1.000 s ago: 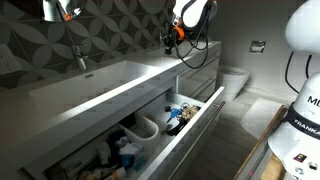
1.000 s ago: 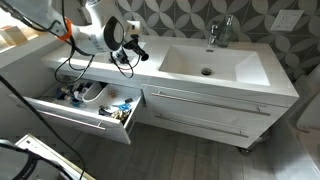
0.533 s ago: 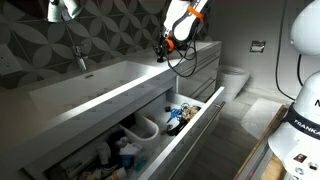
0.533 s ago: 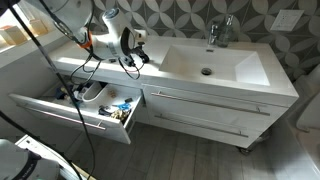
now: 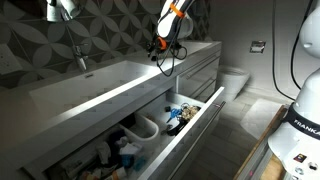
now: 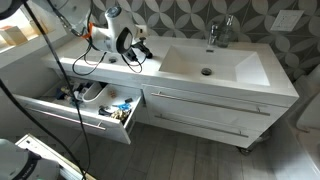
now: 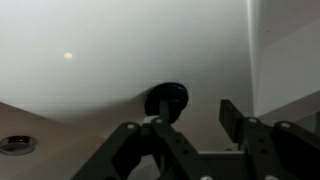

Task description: Remove the black object from the open drawer and put it on the sink

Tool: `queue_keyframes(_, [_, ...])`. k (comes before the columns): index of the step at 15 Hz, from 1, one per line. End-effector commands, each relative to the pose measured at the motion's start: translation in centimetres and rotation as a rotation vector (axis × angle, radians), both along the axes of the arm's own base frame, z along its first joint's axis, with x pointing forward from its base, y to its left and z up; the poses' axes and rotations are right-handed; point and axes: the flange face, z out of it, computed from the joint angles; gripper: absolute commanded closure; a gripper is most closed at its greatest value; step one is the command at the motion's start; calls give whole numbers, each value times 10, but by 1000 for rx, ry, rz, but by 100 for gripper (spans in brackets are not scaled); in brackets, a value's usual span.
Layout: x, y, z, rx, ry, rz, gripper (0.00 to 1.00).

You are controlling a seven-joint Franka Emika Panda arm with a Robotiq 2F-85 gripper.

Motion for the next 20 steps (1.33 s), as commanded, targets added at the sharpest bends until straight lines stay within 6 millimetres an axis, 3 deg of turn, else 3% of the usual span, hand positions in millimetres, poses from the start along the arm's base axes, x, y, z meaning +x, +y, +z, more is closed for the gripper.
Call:
queue_keyframes(1, [1,7,27,5,-6,18,14])
queue_keyframes(2, [0,8,32,1,-8,18,6])
queue_keyframes(4, [-3,4,46,-30,1,10,0])
queue_keyframes(13, [-48,-7,123,-130,245,-60,0])
queue_keyframes(16, [-70,-2,139,-212,413,-55,0])
queue_keyframes(20, [-98,19,146,-302,651,16,0])
